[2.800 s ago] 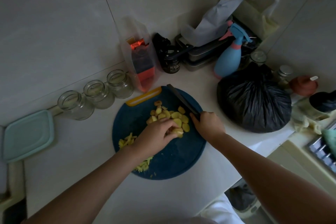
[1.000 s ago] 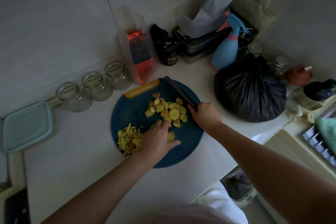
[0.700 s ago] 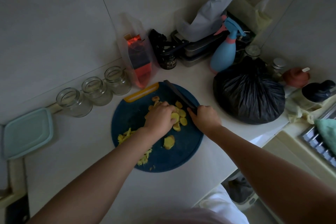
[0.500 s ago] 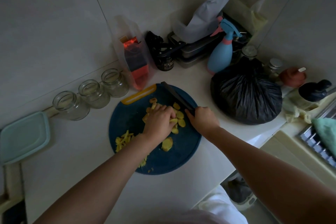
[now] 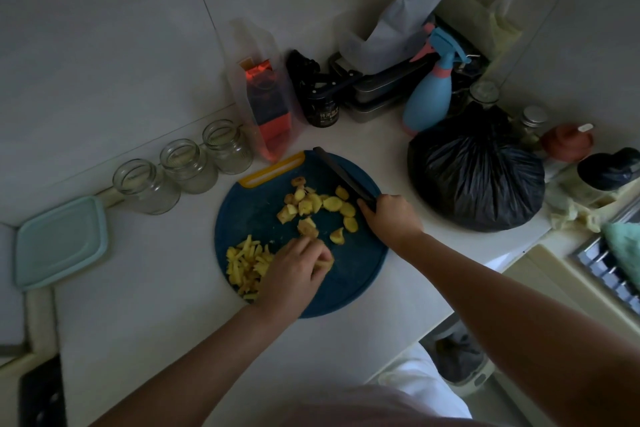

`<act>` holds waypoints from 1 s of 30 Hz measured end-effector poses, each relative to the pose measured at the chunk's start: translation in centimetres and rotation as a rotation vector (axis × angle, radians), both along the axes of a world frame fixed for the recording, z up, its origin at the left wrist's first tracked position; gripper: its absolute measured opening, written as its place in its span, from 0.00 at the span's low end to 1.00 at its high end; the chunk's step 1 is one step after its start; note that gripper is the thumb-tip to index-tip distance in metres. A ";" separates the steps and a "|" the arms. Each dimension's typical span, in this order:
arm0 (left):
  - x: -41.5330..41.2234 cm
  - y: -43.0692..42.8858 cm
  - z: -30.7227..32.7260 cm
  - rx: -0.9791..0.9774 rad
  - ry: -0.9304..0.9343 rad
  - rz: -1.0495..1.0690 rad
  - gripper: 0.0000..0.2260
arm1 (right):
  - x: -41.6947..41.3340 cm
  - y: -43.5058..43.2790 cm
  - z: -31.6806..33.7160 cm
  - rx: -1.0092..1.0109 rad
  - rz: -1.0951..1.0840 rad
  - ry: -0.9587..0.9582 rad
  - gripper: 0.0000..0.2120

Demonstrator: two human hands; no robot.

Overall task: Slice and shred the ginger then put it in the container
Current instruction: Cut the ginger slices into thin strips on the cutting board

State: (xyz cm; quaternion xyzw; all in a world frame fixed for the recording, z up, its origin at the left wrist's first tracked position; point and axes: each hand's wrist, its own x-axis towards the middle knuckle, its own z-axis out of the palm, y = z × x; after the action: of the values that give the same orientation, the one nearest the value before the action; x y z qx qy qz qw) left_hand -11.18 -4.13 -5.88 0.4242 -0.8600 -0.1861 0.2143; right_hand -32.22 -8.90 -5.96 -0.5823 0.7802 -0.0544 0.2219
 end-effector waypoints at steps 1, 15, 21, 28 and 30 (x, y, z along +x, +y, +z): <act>0.2 0.5 -0.5 0.034 0.011 0.005 0.11 | 0.0 0.0 0.0 0.002 0.000 0.001 0.22; -0.6 1.4 -1.2 0.177 0.066 0.208 0.20 | -0.9 2.0 1.1 0.010 -0.062 -0.350 0.26; -1.1 1.1 -1.3 0.132 -0.026 0.191 0.16 | -0.7 5.1 2.8 -0.081 -0.068 -0.411 0.24; 0.4 2.2 -1.1 0.148 -0.080 0.184 0.14 | -0.4 6.9 4.6 0.240 -0.025 -0.699 0.28; 1.0 2.7 -1.1 0.148 -0.083 0.180 0.13 | -0.1 7.4 4.4 0.345 0.012 -0.737 0.29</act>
State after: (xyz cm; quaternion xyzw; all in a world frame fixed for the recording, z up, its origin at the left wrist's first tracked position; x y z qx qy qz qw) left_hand -10.20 -1.44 -7.02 0.5217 -0.8104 -0.2115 0.1622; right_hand -32.32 -1.47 -1.53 -0.4825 0.6426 -0.1265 0.5816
